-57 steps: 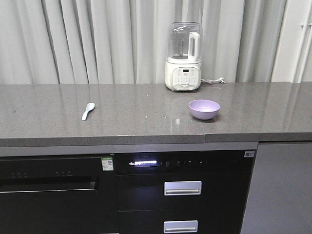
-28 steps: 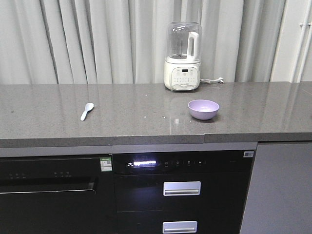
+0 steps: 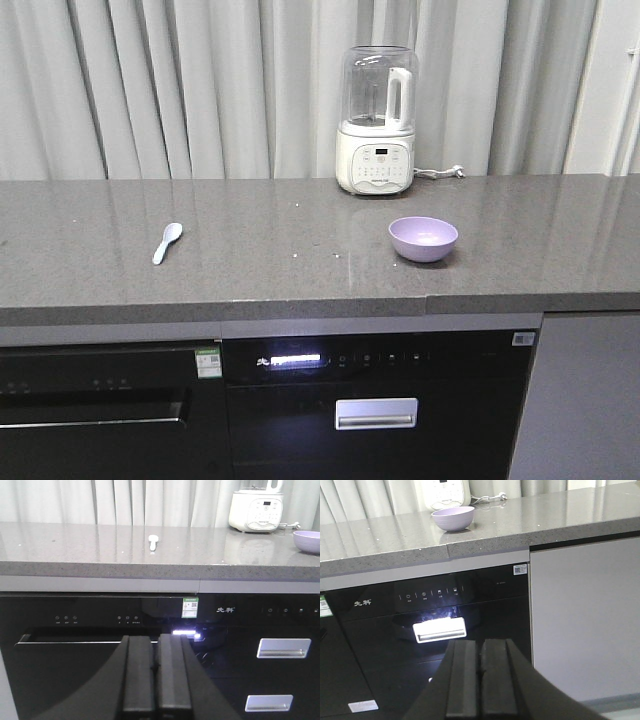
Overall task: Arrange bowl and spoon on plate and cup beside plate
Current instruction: 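Drive the base toward the counter with the white spoon and lavender bowl, then lower the left gripper over the white spoon and close on its handle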
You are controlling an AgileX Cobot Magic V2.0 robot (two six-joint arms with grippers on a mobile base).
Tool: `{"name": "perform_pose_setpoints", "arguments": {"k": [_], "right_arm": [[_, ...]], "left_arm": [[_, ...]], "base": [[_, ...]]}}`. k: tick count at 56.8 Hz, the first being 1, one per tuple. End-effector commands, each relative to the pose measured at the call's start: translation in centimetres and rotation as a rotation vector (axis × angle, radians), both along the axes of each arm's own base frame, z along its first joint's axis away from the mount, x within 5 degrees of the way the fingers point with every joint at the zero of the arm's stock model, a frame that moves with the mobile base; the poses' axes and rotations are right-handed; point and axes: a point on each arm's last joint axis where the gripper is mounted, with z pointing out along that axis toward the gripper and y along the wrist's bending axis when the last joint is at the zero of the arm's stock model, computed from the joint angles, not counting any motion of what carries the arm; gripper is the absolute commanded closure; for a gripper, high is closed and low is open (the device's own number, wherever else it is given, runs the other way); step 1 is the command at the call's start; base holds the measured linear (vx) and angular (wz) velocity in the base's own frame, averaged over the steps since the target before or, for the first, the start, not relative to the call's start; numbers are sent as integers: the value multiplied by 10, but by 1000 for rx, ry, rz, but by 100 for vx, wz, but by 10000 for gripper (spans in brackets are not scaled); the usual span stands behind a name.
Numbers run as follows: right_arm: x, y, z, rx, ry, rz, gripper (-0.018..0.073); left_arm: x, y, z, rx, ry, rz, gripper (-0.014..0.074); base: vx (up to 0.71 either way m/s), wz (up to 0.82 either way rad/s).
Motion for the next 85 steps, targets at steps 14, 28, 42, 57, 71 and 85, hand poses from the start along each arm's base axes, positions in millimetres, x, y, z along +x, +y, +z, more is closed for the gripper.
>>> {"name": "perform_pose_setpoints", "arguments": {"k": [14,28,42,57,71,85], "right_arm": [[1,-1,6,-13,-82,-6,568],[1,-1,6,-13,-82,-6,568],[1,-1,6,-13,-82,-6,568],[1,-1,6,-13,-83,-6,568],[1,-1,6,-13,-82,-6,568],[1,-1,6,-13,-82,-6,568]], "left_arm": [[-1,1,16,-13,-110,9,603],[-1,1,16,-13,-110,9,603],[-1,1,16,-13,-110,9,603],[-1,1,16,-13,-110,9,603],[-1,1,16,-13,-110,9,603],[-1,1,16,-13,-110,9,603]], "base": [[31,-3],[39,5],[42,7],[40,4],[33,3],[18,1]]}}
